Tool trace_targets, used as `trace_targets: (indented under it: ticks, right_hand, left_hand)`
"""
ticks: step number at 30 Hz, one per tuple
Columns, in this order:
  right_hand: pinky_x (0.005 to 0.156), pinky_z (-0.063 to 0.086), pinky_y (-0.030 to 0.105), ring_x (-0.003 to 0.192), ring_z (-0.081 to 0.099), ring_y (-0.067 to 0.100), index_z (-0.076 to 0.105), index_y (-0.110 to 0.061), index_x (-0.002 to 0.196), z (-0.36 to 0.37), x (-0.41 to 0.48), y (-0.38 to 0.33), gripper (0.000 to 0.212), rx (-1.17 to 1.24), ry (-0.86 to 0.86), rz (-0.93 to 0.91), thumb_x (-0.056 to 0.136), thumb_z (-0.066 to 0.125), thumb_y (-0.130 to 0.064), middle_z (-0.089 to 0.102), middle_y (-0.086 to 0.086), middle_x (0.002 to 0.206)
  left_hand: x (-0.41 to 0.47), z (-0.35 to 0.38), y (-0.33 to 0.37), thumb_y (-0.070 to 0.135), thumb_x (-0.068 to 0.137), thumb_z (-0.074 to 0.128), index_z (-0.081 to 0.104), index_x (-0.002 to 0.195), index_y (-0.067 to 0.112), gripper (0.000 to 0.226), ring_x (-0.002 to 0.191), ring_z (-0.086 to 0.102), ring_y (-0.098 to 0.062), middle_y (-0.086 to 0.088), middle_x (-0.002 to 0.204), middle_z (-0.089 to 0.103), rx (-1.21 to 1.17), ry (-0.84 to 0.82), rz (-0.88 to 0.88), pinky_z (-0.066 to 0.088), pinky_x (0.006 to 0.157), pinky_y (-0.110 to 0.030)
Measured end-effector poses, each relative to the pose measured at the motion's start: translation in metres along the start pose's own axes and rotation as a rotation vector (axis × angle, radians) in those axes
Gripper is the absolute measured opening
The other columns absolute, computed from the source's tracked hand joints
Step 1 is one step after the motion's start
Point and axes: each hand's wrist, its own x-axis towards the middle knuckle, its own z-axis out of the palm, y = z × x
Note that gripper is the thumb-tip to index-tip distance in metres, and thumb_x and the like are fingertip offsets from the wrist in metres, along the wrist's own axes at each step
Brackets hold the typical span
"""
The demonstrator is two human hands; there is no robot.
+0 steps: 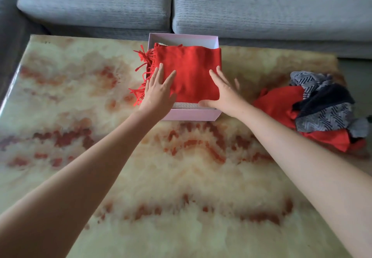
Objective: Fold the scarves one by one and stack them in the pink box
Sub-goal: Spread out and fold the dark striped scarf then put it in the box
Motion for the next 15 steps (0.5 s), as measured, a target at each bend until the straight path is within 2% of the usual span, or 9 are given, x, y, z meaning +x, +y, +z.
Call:
trace_targets:
  ticks: [4, 9, 11, 13, 15]
  right_hand:
    - [0.118, 0.008, 0.040, 0.145, 0.012, 0.018, 0.019, -0.023, 0.151, -0.008, -0.038, 0.000, 0.096, 0.166, 0.074, 0.090, 0.075, 0.073, -0.047, 0.004, -0.003, 0.160]
    - [0.118, 0.017, 0.037, 0.144, 0.017, 0.014, 0.033, -0.022, 0.146, -0.014, -0.104, 0.042, 0.087, 0.316, 0.063, 0.268, 0.073, 0.078, -0.039, 0.013, -0.003, 0.159]
    - [0.116, 0.019, 0.033, 0.143, 0.021, 0.015, 0.038, -0.018, 0.144, -0.019, -0.131, 0.069, 0.078, 0.431, 0.059, 0.362, 0.077, 0.077, -0.029, 0.018, 0.000, 0.157]
    - [0.113, 0.025, 0.030, 0.139, 0.029, 0.018, 0.044, -0.014, 0.139, -0.026, -0.154, 0.100, 0.067, 0.520, 0.074, 0.440, 0.080, 0.075, -0.019, 0.032, 0.006, 0.150]
    - [0.104, 0.031, 0.028, 0.132, 0.040, 0.023, 0.052, -0.010, 0.131, -0.034, -0.172, 0.133, 0.053, 0.553, 0.109, 0.512, 0.082, 0.071, -0.013, 0.047, 0.010, 0.139]
  left_hand:
    - [-0.021, -0.008, 0.022, 0.011, 0.089, 0.056, 0.028, 0.147, 0.016, 0.065, 0.146, 0.005, -0.031, -0.018, 0.157, 0.008, -0.037, -0.033, 0.031, 0.012, 0.119, -0.039]
    - [-0.046, 0.000, 0.065, 0.016, 0.091, 0.055, 0.030, 0.147, 0.018, 0.061, 0.145, 0.013, -0.028, -0.014, 0.157, 0.014, -0.027, -0.150, 0.040, 0.015, 0.117, -0.038]
    - [-0.054, 0.011, 0.091, 0.013, 0.089, 0.056, 0.038, 0.143, 0.017, 0.057, 0.140, 0.028, -0.028, -0.012, 0.152, 0.029, -0.067, -0.191, 0.081, 0.026, 0.113, -0.038]
    - [-0.061, 0.026, 0.121, 0.013, 0.088, 0.054, 0.053, 0.132, 0.018, 0.045, 0.125, 0.048, -0.026, -0.007, 0.138, 0.051, -0.123, -0.240, 0.093, 0.041, 0.100, -0.035]
    - [-0.065, 0.045, 0.149, 0.015, 0.088, 0.051, 0.062, 0.121, 0.022, 0.036, 0.113, 0.059, -0.024, -0.002, 0.122, 0.064, -0.155, -0.300, 0.041, 0.047, 0.091, -0.033]
